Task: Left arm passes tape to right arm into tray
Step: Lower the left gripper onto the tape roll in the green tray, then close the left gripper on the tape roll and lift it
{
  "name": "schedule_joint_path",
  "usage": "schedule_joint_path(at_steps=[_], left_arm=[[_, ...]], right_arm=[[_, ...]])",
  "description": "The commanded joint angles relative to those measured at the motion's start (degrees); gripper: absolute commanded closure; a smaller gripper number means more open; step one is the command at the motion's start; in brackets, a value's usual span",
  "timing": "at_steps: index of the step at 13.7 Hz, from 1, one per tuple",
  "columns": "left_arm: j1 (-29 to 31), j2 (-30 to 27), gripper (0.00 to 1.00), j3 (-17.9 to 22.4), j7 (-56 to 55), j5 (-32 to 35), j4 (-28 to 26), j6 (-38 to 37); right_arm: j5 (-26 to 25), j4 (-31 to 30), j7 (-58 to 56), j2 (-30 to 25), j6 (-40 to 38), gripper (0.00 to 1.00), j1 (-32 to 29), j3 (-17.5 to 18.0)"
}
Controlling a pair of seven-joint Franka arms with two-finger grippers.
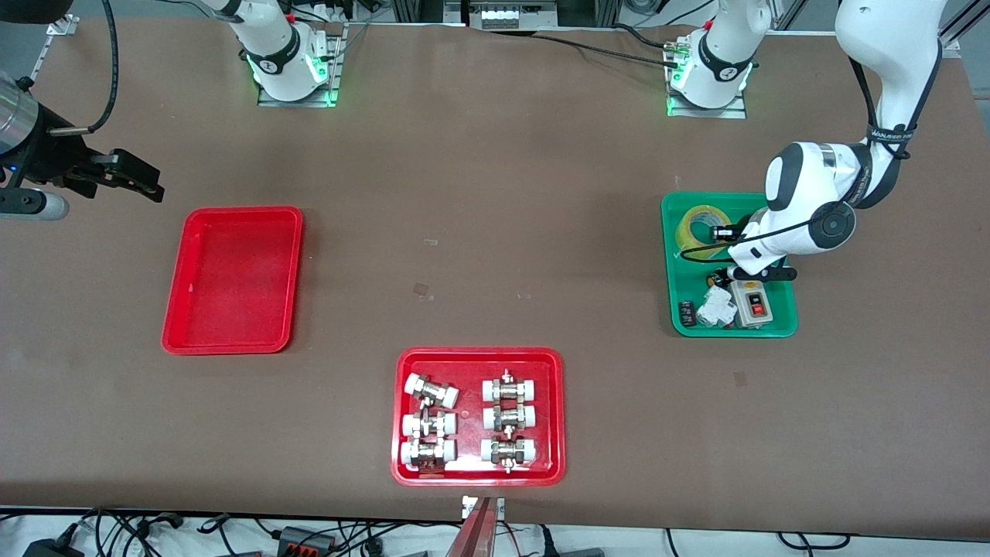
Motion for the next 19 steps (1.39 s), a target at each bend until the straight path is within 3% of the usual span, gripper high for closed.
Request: schedule_joint_path(at_steps=[1, 3, 8, 9, 10, 11, 12, 14, 19], left_arm=[[0.75, -0.67, 0.77, -0.03, 0.55, -0.12, 0.00, -0.58], [1.71, -1.98, 0.97, -0.12, 0.55, -0.12, 0.17, -2.68], [1.89, -4.44, 0.99, -0.21, 0.55, -0.12, 2.63, -9.35], [1.81, -5.15, 0.99, -0.21, 0.55, -0.12, 4.81, -12.77], [1.20, -4.98, 0.90, -0.30, 0.55, -0.12, 8.83, -18.37], [0.41, -4.54, 0.92, -0.64, 0.64, -0.20, 14.01, -25.21], [-0.12, -4.28, 1.00, -2.21, 0.64, -0.38, 18.41, -30.59], [-0.21, -4.10, 1.00, -5.38, -0.32, -0.73, 25.54, -37.47], [-2.49, -2.78, 1.00, -12.15, -0.07, -1.00, 38.30, -44.96]], right_arm=[[0.38, -0.21, 0.59, -0.50, -0.57, 0.00, -0.09, -0.08], [0.38, -0.20, 0.59, -0.50, -0.91, 0.00, -0.09, -0.08], [0.38, -0.12, 0.59, -0.50, -1.01, 0.00, -0.09, -0.08], [0.38, -0.20, 0.59, -0.50, -1.01, 0.00, -0.09, -0.08], [0.38, -0.21, 0.59, -0.50, -1.01, 0.00, -0.09, -0.08], [0.38, -0.12, 0.59, -0.50, -1.01, 0.00, -0.09, -0.08], [0.38, -0.12, 0.59, -0.50, -1.01, 0.00, -0.09, -0.08], [0.39, -0.12, 0.59, -0.50, -1.01, 0.00, -0.09, -0.08], [0.56, -0.03, 0.59, 0.03, -0.39, 0.00, -0.18, -0.08]])
